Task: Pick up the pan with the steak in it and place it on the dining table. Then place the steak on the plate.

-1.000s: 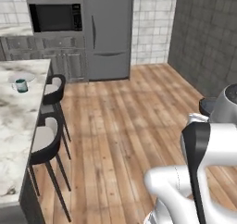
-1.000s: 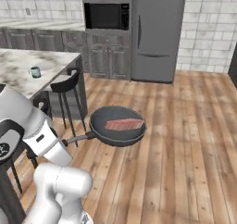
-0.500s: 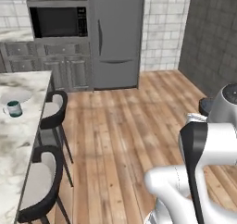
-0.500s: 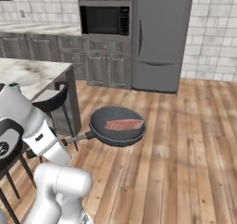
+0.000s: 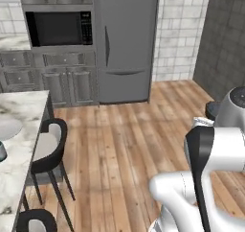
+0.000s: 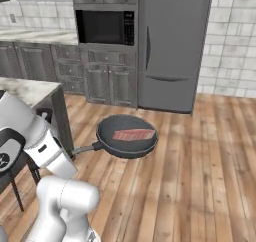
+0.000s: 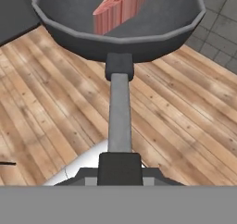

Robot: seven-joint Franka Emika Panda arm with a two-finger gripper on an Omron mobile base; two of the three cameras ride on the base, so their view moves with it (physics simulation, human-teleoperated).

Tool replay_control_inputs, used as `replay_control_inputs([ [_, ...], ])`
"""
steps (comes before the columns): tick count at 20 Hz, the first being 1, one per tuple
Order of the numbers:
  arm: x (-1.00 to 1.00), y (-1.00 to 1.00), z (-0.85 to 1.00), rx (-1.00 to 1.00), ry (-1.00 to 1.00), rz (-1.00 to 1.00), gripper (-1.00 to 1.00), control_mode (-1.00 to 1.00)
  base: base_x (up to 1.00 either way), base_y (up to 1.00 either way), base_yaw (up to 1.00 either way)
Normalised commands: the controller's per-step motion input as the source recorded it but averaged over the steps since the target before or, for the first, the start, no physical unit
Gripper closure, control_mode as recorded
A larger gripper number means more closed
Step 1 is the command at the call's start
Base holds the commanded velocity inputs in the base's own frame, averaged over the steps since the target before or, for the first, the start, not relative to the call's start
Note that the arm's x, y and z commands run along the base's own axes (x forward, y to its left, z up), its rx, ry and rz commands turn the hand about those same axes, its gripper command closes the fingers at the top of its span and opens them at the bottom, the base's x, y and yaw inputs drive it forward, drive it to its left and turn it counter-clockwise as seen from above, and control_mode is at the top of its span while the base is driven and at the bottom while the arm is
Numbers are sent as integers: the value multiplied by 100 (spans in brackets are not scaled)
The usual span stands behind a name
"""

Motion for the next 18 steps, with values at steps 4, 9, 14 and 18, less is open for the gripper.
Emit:
replay_control_inputs([
  [4,0,0,0,0,0,0,100,100,100,-36,0],
  [9,0,0,0,0,0,0,100,100,100,-33,1],
  [14,0,0,0,0,0,0,100,100,100,-19,6],
  [18,0,0,0,0,0,0,100,100,100,-12,7],
])
